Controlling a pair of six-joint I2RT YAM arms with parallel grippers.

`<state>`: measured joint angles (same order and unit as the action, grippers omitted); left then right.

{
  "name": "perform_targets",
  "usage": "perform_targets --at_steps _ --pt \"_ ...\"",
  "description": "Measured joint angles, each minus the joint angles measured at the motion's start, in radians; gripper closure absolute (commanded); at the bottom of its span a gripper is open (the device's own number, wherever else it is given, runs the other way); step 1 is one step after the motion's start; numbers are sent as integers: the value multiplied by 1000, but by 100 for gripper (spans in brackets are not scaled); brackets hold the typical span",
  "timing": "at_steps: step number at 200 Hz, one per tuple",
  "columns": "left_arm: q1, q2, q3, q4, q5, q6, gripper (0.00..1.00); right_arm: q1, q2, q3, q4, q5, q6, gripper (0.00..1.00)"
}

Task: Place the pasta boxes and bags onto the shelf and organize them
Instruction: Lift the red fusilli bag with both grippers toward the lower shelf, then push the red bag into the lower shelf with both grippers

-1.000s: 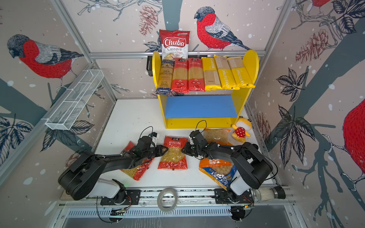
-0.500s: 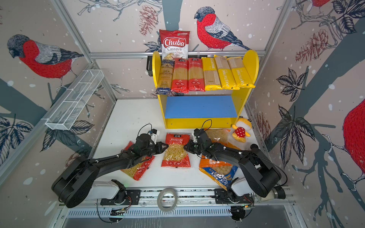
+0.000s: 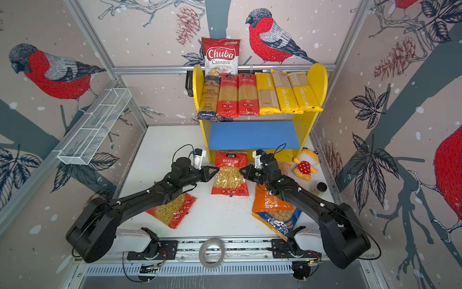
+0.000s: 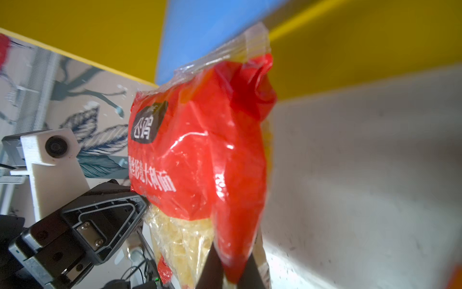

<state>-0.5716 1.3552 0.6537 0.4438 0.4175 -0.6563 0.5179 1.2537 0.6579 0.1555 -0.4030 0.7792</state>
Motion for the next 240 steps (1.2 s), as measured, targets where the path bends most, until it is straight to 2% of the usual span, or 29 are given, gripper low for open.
perform_targets --at_steps 47,104,156,197,240 --pt "1 64 175 29 -4 56 100 -81 -22 75 57 -4 -18 100" --pt "32 250 454 13 -35 107 100 -159 143 212 208 -8 39 100" --pt "59 354 601 -34 -51 165 100 -175 286 320 304 -11 142 100" --pt "69 376 655 -111 -45 171 86 -197 372 365 331 -48 222 100" --pt "71 351 626 -140 -52 194 79 -206 405 373 330 -51 247 100"
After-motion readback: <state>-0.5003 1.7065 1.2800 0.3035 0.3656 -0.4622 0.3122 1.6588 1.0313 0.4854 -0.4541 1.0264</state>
